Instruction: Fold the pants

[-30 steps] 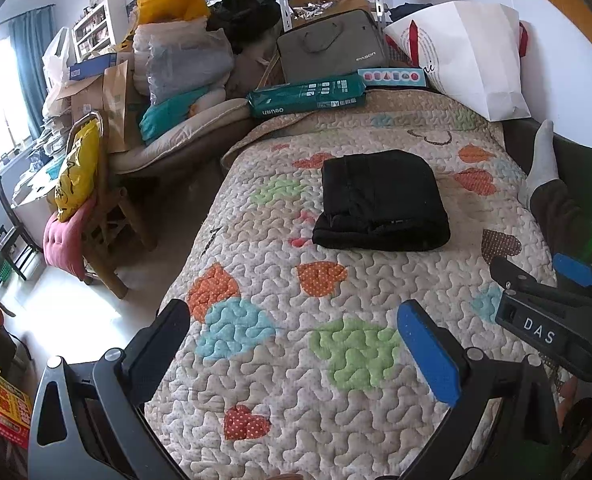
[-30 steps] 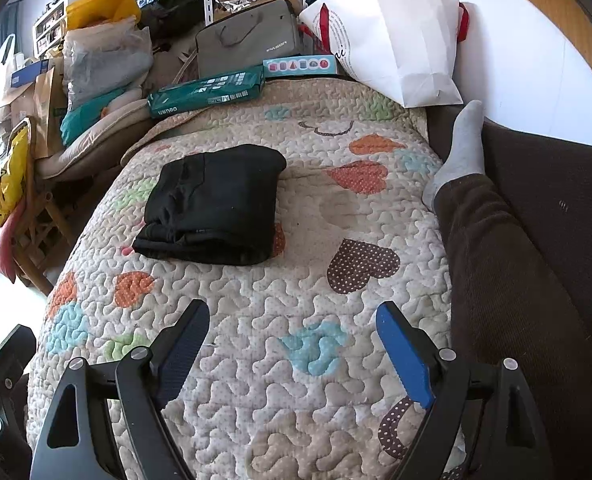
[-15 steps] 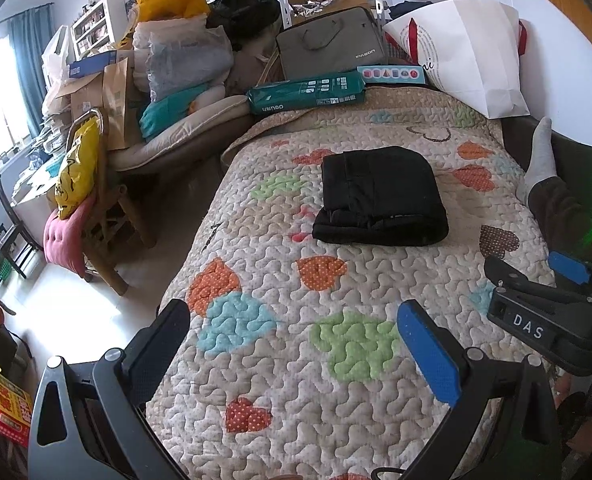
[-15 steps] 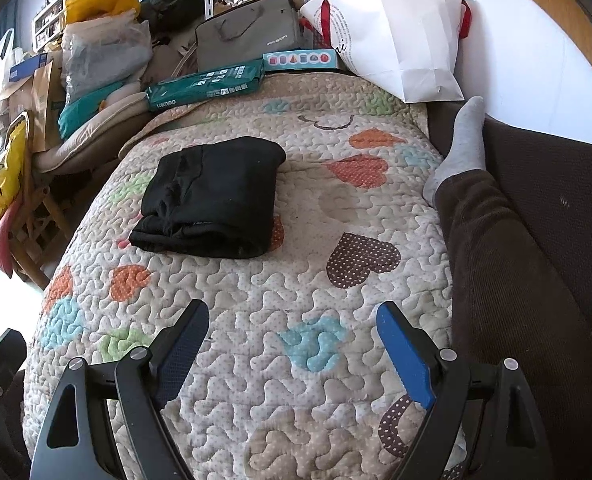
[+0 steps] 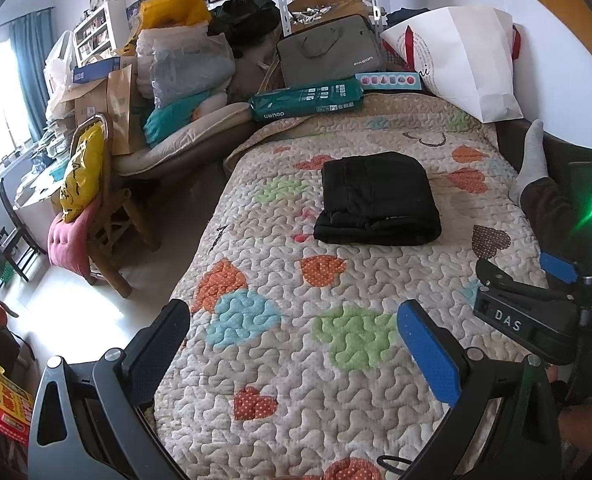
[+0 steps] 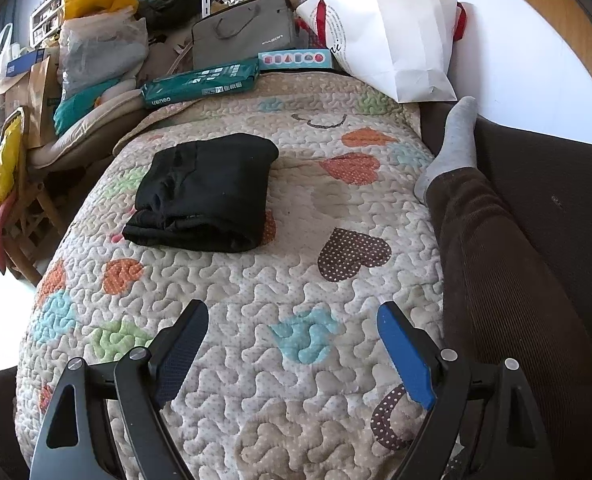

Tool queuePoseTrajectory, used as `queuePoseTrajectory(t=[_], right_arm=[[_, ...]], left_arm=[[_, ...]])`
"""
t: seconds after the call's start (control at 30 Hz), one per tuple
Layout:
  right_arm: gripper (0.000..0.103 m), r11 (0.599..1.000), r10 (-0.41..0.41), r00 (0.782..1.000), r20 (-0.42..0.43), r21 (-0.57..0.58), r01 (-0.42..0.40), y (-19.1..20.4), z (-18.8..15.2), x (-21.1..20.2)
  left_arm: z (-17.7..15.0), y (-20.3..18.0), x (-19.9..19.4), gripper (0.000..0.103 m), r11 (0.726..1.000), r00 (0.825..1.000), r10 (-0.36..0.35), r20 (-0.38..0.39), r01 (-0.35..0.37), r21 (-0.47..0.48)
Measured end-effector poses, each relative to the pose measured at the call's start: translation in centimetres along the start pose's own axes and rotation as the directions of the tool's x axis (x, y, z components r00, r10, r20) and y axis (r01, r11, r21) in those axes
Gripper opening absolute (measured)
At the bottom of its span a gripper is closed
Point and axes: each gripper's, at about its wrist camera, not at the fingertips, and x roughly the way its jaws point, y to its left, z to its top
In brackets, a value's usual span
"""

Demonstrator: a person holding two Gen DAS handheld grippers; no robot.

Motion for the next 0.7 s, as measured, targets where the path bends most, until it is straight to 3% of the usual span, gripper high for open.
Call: queuePoseTrajectory(t=[0.23,0.7], right_arm=[[0.090,1.000,-0.001,1.000,0.017,-0.015,0.001,0.4,-0.3,-0.7],[0.091,0.999,0.015,1.000,0.026,0.035,-0.016,-1.4,-2.2,-3.3]], left_arm=[[-0.9,0.1,-1.8,0.103,0.999,1.000,0.030,0.006,-0.030,-0.030],[-2.9,-1.6,-3.8,0.103,0.998,0.998,0.054,0.032,-0.055,0.037]])
